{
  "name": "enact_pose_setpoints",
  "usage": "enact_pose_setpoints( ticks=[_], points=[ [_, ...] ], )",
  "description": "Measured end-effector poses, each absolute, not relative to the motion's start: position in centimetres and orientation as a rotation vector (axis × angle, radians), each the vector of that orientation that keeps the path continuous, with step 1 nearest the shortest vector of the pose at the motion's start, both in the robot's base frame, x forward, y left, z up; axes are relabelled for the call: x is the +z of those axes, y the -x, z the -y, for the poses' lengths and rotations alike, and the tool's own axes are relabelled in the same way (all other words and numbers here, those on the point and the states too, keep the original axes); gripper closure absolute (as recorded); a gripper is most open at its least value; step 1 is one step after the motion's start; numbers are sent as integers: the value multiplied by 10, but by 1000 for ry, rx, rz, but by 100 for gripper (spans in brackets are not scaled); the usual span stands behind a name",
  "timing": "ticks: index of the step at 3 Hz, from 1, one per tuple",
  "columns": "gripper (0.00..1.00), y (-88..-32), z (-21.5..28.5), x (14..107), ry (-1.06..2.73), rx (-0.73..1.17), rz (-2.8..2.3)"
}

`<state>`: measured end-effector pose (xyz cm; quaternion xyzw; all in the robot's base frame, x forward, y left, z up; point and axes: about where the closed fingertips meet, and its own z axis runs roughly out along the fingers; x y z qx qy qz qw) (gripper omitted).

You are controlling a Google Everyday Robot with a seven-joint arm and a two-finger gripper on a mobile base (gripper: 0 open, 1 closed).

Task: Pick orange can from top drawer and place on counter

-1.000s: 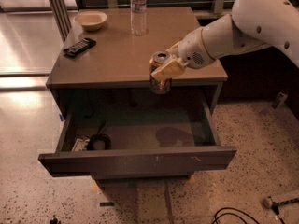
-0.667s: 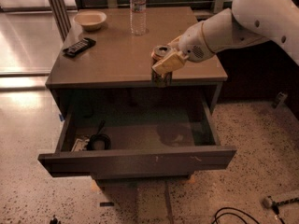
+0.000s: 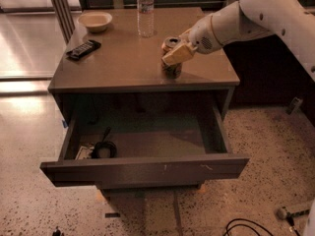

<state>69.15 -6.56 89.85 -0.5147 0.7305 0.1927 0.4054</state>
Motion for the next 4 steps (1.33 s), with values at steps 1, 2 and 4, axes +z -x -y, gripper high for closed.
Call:
enact_pose_setpoints(
  ticks=[1, 2, 4],
  points=[
    [100, -710, 69, 901, 1271, 500, -1864],
    [100, -721, 70, 900, 1250, 521, -1892],
    [100, -727, 64, 884, 1227, 574, -1926]
  ],
)
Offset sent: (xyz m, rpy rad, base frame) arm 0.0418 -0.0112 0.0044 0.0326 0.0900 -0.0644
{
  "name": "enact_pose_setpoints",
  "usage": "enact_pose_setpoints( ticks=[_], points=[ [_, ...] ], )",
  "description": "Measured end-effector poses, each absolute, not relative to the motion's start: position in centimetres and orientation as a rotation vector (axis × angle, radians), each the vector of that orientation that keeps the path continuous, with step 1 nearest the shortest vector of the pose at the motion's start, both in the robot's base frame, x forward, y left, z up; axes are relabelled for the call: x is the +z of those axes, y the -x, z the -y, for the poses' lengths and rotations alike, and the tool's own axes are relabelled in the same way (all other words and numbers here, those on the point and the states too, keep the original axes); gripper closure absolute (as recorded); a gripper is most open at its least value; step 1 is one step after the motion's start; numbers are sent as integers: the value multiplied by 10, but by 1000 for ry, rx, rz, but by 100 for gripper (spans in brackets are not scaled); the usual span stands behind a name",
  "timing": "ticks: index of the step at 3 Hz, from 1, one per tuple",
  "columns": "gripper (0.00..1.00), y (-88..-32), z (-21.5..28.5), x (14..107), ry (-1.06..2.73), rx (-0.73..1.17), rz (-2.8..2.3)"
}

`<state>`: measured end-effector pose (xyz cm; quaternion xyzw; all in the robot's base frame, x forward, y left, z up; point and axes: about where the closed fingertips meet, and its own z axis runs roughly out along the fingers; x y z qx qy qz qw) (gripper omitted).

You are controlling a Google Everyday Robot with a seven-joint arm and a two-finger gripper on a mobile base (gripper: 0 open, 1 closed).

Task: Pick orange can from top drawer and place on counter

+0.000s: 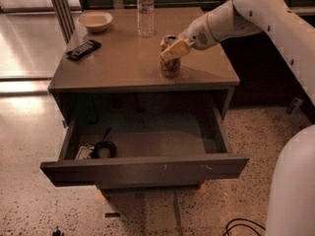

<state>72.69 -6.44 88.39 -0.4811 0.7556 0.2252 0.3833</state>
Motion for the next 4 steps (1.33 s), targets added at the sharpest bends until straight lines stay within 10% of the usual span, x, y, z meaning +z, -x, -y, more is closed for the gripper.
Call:
enact_pose_setpoints(
  ticks=[4],
  points=[
    [11, -727, 64, 884, 1227, 574, -1926]
  ],
)
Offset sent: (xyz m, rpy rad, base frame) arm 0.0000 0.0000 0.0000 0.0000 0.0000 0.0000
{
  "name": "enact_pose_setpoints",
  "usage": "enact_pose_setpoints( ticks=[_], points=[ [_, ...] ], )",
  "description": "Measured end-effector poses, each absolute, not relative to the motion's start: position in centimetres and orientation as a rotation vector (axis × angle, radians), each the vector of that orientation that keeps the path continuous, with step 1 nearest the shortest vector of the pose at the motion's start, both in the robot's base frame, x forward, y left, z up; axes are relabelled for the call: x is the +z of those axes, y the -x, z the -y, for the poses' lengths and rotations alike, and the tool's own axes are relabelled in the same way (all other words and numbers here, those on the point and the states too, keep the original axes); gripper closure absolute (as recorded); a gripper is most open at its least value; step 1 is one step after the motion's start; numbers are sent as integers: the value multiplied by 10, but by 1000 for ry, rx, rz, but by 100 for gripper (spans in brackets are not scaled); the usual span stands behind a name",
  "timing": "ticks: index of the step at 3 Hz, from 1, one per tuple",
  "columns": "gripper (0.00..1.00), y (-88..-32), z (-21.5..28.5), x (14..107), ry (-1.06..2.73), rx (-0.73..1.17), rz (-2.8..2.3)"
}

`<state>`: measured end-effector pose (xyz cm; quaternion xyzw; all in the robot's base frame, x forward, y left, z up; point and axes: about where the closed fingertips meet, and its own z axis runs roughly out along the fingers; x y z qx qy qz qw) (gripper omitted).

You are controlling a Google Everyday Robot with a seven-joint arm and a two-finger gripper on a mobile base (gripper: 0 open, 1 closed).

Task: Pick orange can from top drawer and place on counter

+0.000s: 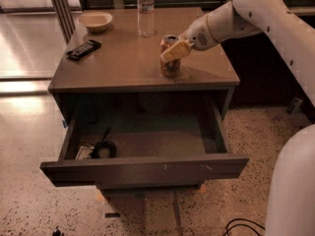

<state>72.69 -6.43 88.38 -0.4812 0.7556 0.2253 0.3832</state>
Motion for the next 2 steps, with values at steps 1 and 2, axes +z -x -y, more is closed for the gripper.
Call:
enact_pose_setpoints(
  ticks=[1, 2],
  points=[
    [0, -727, 64, 884, 1227, 574, -1926],
    [0, -727, 64, 884, 1227, 575, -1926]
  ],
)
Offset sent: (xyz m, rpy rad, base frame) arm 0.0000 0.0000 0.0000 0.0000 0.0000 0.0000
